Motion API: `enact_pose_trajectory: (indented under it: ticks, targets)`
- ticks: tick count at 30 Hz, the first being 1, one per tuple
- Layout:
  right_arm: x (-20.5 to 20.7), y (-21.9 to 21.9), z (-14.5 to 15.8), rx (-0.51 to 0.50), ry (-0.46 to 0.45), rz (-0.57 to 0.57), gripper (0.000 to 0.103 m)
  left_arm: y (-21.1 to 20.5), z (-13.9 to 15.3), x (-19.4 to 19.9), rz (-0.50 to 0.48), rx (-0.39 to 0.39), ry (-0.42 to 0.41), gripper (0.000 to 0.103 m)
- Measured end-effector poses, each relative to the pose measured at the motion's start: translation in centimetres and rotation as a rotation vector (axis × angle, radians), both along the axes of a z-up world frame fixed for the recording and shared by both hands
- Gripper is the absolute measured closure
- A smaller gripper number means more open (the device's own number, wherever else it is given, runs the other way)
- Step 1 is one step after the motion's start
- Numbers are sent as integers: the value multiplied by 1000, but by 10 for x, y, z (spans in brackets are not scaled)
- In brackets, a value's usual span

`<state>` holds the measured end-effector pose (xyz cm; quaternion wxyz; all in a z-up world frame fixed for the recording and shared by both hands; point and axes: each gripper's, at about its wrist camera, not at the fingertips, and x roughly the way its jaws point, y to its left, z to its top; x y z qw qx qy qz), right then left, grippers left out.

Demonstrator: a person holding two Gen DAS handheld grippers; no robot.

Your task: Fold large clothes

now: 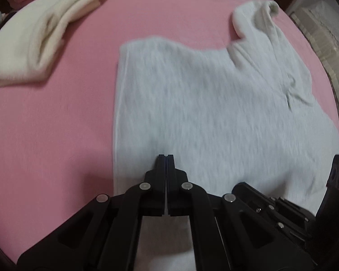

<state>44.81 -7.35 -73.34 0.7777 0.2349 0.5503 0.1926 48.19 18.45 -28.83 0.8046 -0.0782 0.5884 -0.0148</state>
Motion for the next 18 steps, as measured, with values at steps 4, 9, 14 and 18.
enact_pose_trajectory:
  ticks: [4, 9, 14, 18]
  targets:
    - [42, -12, -3, 42, -37, -65, 103, 6, -7, 45, -5, 8, -41, 103]
    - [76, -42, -3, 28, -88, -75, 103, 23, -9, 85, 18, 14, -110, 103]
    - [84, -92, 6, -20, -105, -105, 103, 38, -15, 107, 33, -27, -94, 103]
    - [46, -169, 19, -149, -115, -270, 103, 37, -16, 106, 1, -15, -108, 103]
